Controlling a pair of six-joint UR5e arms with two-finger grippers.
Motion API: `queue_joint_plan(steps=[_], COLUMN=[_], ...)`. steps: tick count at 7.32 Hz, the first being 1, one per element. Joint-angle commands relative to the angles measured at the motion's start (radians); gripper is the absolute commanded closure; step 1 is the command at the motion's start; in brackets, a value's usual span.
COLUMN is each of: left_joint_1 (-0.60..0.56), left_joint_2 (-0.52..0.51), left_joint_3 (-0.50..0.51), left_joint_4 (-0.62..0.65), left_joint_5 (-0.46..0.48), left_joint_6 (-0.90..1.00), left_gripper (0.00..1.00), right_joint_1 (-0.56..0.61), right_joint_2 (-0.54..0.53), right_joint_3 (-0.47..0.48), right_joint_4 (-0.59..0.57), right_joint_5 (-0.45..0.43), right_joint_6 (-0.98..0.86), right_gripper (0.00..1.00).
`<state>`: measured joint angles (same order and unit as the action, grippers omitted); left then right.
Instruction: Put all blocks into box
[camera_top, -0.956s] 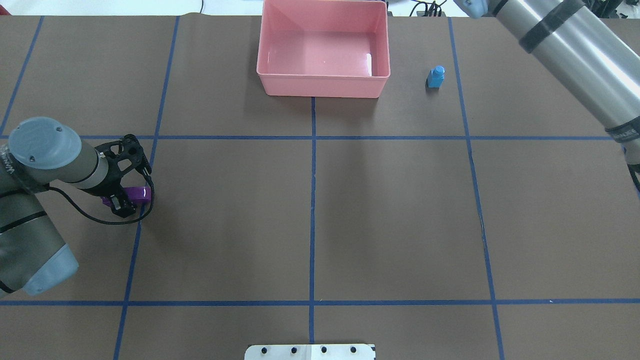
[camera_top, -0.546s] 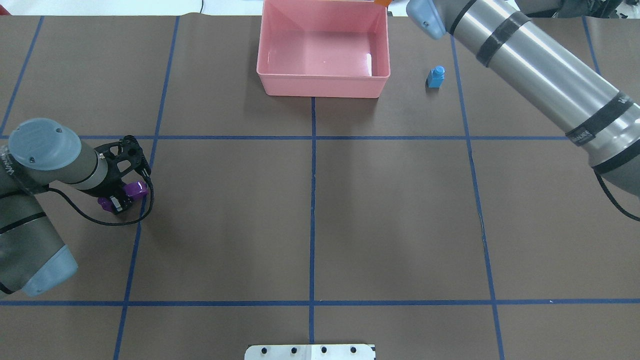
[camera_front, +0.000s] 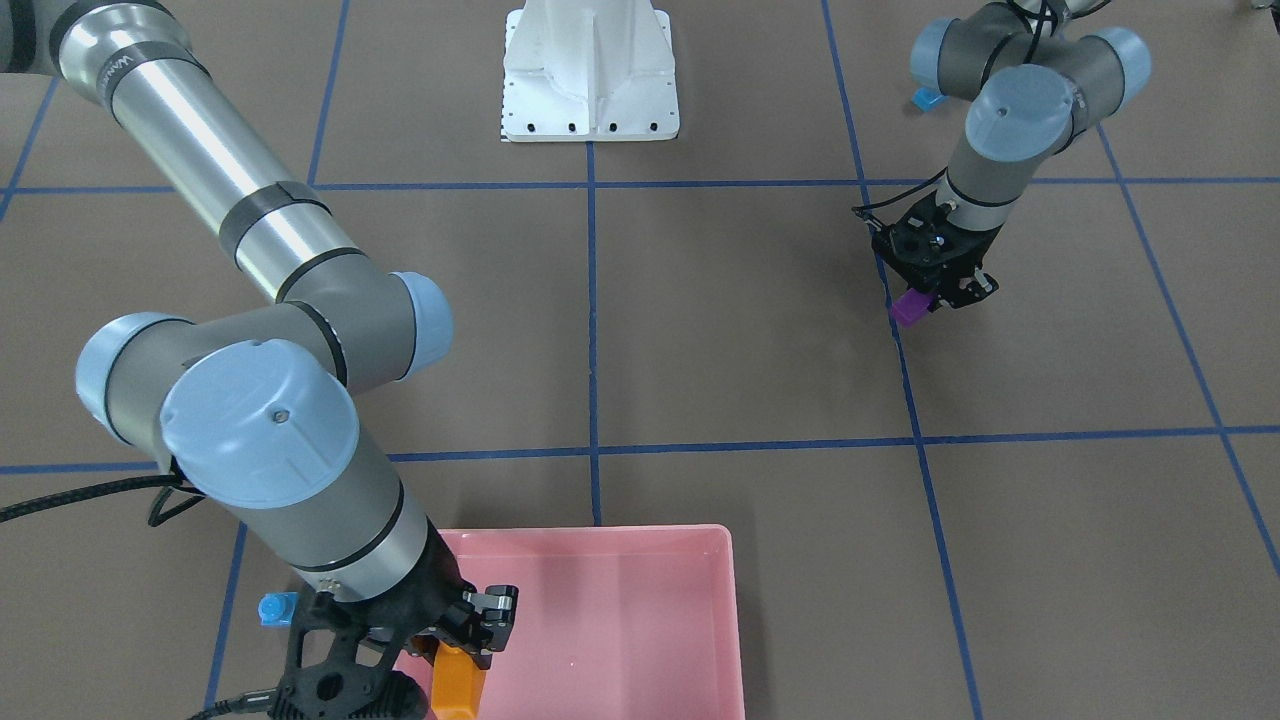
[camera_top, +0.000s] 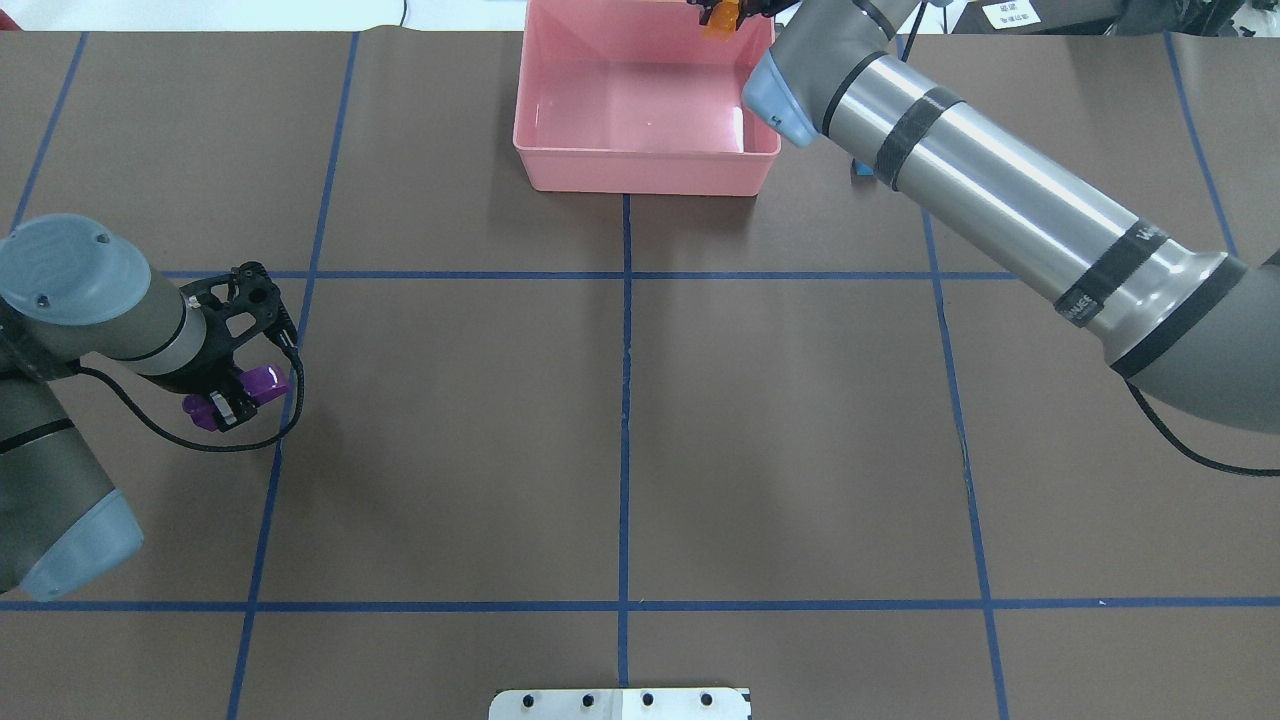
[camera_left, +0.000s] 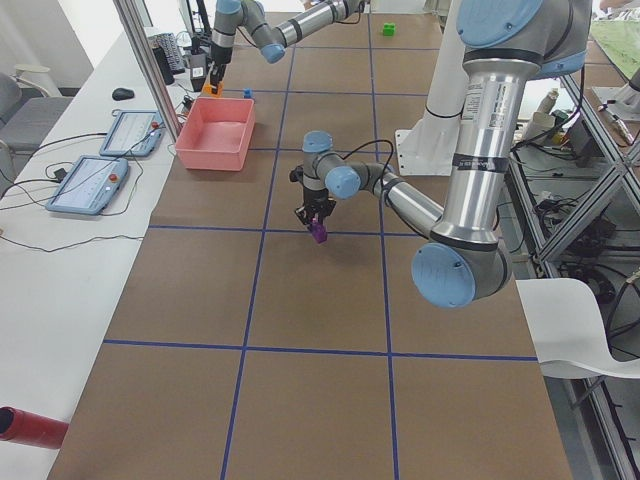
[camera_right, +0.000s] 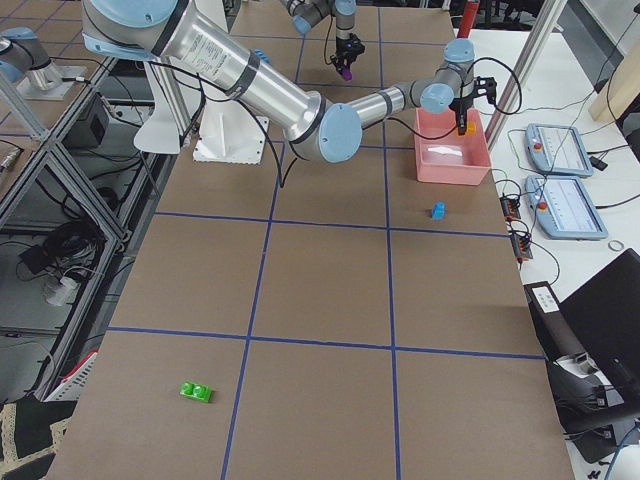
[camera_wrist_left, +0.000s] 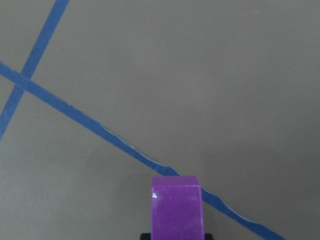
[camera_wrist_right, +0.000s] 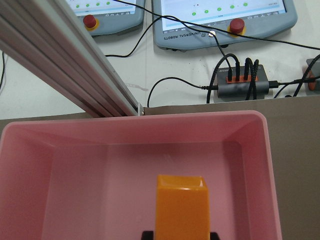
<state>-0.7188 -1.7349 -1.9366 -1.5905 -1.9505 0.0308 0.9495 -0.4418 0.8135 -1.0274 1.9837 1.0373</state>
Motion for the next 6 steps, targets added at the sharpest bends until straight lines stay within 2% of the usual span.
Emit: queue_joint_plan(steps=[1, 2, 3, 4, 5, 6], left_joint_1=[-0.081, -0.14, -0.165, -0.168, -0.172, -0.175], left_joint_2=[-0.136, -0.225, -0.294, -0.395, -0.47, -0.523], left_joint_3=[-0.079, -0.081, -0.071, -0.024, 0.066, 0.191], left_joint_4=[0.256, 0.329, 0.33, 0.281, 0.174, -0.005], left_joint_5=[-0.075, -0.162, -0.215, -0.216, -0.216, -0.216], left_joint_6=[-0.006, -0.081, -0.209, -0.423, -0.563, -0.692], left_gripper=[1.0, 1.0, 1.0, 1.0, 1.0, 1.0], right_joint_1=[-0.009, 0.024, 0.073, 0.11, 0.114, 0.126], right_joint_2=[0.005, 0.003, -0.017, -0.07, -0.142, -0.225], right_joint_3=[-0.005, 0.005, 0.078, 0.228, 0.38, 0.45], right_joint_4=[0.026, 0.018, -0.094, -0.302, -0.501, -0.537], right_joint_5=[-0.014, 0.068, 0.171, 0.193, 0.178, 0.175], right_joint_6=[0.0, -0.006, -0.017, -0.098, -0.266, -0.386], right_gripper=[0.0, 0.0, 0.0, 0.01, 0.01, 0.01])
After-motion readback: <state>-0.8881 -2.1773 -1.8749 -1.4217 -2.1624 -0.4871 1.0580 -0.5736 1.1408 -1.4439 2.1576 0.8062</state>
